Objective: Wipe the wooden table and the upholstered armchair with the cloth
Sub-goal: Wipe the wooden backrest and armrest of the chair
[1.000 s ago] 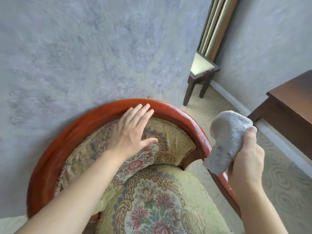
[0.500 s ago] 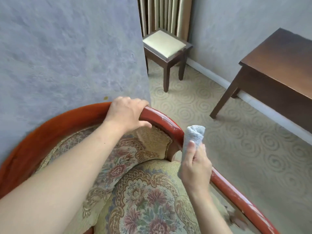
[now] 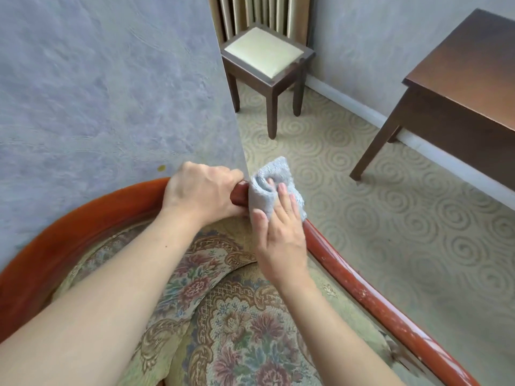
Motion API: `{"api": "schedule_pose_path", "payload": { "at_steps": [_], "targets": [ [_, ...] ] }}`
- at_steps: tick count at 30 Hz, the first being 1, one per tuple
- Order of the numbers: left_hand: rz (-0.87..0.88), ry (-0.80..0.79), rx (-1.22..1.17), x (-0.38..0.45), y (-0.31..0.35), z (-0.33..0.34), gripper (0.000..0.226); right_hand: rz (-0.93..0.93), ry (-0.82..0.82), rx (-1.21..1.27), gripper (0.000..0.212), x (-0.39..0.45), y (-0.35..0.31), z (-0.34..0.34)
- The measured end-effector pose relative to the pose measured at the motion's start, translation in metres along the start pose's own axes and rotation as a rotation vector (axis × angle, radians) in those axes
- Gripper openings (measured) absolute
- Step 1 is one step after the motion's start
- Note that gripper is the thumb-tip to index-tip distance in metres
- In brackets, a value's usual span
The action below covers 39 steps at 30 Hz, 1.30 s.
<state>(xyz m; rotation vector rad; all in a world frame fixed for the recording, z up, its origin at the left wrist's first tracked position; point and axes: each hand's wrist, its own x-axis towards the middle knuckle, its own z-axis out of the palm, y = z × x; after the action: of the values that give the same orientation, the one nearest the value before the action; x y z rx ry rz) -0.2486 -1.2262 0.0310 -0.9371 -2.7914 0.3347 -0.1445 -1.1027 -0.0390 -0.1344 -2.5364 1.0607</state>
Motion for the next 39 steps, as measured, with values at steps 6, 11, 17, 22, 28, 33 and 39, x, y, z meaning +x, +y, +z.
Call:
{"api": "schedule_pose_path", "payload": {
  "at_steps": [6,11,17,22,28,33,39],
  "targets": [
    [0.008,-0.003,0.044,0.001,0.0,-0.004,0.078,0.304,-0.037,-0.156,0.063,-0.066,0.057,-0.038],
    [0.026,-0.026,0.038,0.0,0.0,-0.007,0.077,0.56,0.128,-0.063,0.069,-0.058,0.029,-0.012],
    [0.014,0.013,-0.064,-0.002,0.001,-0.005,0.06,0.307,0.09,0.085,0.057,0.011,-0.025,0.017],
    [0.01,0.045,-0.105,-0.003,0.002,-0.001,0.062,0.077,0.049,-0.012,0.056,0.01,-0.01,0.01],
    [0.035,0.014,-0.034,-0.004,0.0,-0.004,0.08,0.13,0.069,-0.344,0.061,-0.081,0.061,-0.035],
    [0.054,0.016,-0.074,-0.003,0.0,0.001,0.077,0.442,0.056,-0.477,0.06,-0.118,0.073,-0.052],
    [0.042,-0.015,-0.08,-0.005,0.001,-0.003,0.073,0.515,0.161,-0.115,0.06,-0.045,0.003,0.012]
  ]
}}
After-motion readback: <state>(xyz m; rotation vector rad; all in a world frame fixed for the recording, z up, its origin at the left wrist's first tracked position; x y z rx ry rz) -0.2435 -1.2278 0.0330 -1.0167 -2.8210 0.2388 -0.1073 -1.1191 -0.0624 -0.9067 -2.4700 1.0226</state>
